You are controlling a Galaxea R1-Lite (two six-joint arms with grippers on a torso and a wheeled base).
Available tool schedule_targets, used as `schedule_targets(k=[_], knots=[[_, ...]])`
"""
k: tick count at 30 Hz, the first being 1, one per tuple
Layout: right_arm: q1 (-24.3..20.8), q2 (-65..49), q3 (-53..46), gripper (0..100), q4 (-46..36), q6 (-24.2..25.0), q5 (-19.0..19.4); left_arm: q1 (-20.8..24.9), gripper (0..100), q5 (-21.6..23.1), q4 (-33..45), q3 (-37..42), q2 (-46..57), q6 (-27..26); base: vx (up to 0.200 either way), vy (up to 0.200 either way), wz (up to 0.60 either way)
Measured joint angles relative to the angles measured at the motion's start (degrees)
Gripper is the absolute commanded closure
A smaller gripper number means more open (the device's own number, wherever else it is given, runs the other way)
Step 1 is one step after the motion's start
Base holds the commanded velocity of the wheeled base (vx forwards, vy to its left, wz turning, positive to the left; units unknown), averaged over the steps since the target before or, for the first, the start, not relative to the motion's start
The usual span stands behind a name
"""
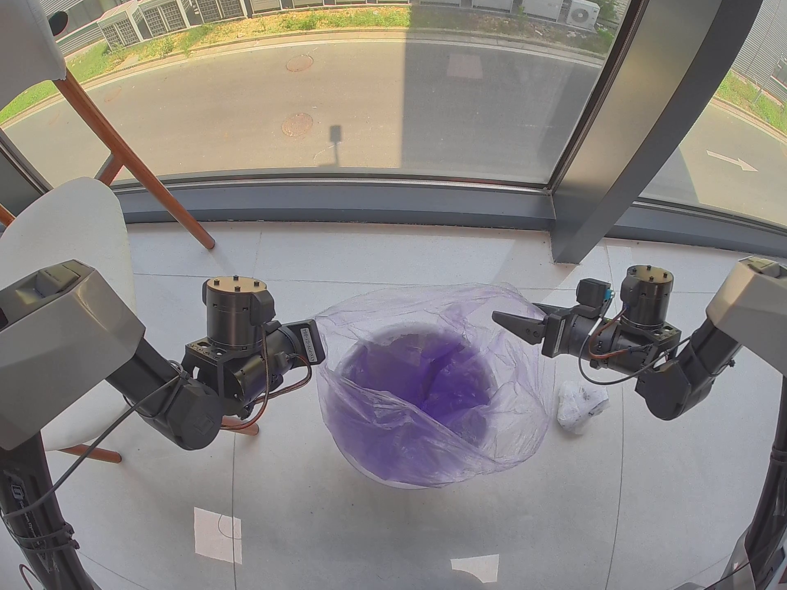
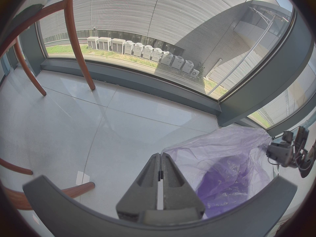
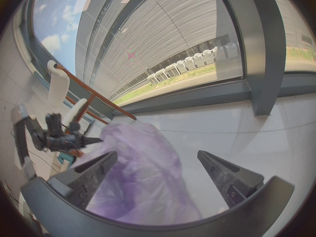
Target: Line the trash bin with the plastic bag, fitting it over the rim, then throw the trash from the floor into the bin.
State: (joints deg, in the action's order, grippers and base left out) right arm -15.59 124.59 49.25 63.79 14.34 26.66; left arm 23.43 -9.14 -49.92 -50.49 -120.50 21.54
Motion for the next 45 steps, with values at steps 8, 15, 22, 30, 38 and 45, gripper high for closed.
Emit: schedule_targets(k=[8, 15, 22, 30, 38, 45], knots=[[-0.2, -8.02, -10.5, 0, -1.22, 3.91, 0.87, -0.37, 100, -0.07, -0.02, 0.46, -0.04, 0.24, 0.0, 0.0, 0.0], [0.61, -11.97, -18.03, 0, -0.84, 4.44, -1.51, -1.48, 100, -0.11, -0.16, 1.79, -0.02, 0.4, 0.0, 0.0, 0.0], [-2.18, -15.77, -21.05, 0, -0.88, 5.18, -3.84, -2.84, 0, -1.17, -0.11, 1.21, -0.15, 0.38, 0.0, 0.0, 0.0], [-5.6, -21.66, -27.78, 0, -1.48, 12.15, -6.17, -3.23, 0, -1.15, -0.16, 1.66, 1.35, 1.85, 0.0, 0.0, 0.0], [-7.78, -24.53, -35.78, 0, -1.52, 13.34, -9.47, -2.9, 0, 0.63, 0.38, 5.07, 8.74, 4.9, 0.0, 0.0, 0.0], [-8.77, -24.64, -38.81, 0, -1.44, 14.62, -13.86, -1.58, 0, 7.84, 6.62, 11.63, 16.76, 7.52, 0.0, 0.0, 0.0]])
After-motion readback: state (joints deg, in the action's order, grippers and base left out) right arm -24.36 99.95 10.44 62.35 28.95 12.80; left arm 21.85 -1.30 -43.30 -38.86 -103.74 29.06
